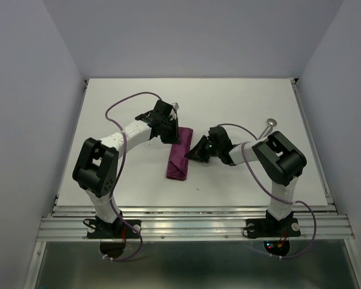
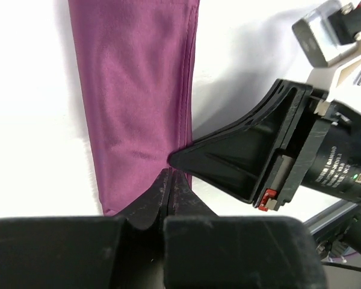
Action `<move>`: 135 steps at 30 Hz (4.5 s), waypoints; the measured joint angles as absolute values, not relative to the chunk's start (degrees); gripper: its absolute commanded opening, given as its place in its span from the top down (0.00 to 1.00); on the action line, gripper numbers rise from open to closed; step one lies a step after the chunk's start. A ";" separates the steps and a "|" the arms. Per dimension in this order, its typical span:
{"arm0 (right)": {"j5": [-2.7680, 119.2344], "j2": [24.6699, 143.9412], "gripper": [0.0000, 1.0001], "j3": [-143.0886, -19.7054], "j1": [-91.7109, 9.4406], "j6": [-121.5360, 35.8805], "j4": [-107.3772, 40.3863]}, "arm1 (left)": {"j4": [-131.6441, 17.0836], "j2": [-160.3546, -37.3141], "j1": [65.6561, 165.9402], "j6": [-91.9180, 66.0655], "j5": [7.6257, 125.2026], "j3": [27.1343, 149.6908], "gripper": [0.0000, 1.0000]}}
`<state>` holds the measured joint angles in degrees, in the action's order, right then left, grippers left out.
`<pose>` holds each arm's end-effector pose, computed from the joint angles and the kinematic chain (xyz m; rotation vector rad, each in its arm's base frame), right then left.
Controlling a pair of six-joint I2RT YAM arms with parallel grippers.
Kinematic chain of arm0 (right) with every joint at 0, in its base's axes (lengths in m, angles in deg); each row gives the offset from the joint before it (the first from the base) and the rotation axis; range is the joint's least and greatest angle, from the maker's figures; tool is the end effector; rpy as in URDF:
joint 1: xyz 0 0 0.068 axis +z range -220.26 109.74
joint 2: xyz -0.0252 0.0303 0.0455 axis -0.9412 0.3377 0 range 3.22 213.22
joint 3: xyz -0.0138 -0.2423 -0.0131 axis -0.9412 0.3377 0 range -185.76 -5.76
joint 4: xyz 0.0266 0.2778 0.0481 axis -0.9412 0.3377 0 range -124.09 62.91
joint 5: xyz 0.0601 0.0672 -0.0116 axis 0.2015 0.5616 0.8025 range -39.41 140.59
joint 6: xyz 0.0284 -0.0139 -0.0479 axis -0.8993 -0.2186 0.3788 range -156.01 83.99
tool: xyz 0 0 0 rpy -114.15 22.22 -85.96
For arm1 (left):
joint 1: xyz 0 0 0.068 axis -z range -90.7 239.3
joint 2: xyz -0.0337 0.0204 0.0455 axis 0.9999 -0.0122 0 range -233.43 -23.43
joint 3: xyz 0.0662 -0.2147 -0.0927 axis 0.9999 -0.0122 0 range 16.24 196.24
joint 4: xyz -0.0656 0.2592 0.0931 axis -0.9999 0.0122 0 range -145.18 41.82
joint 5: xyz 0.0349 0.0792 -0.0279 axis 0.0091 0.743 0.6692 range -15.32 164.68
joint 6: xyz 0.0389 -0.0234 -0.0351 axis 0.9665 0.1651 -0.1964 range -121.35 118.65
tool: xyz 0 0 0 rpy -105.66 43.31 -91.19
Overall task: Fold the napkin into a case and place the utensils inside
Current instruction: Fold the 2/3-rectangle-folded napkin at the center of the board, then stuff the top corner of the smaller-rectangle-folded napkin into the folded napkin.
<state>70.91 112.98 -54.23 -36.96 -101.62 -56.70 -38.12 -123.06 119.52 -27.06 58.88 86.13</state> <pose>0.2996 0.2137 0.0566 0.4968 2.5007 1.2231 0.3391 -0.2103 0.1800 0.2348 2.4846 -0.7679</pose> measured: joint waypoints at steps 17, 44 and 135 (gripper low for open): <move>65.75 113.33 0.48 -52.07 -30.36 -113.07 -65.14 | -31.93 -125.75 119.30 -25.38 66.42 95.68 0.43; 58.54 98.05 0.38 -48.11 -48.61 -90.82 -44.57 | -22.75 -140.48 128.24 -25.86 89.11 108.27 0.37; 49.07 110.23 0.69 -72.37 -38.62 -66.16 -24.03 | -40.46 -135.30 128.98 -24.02 67.63 101.98 1.00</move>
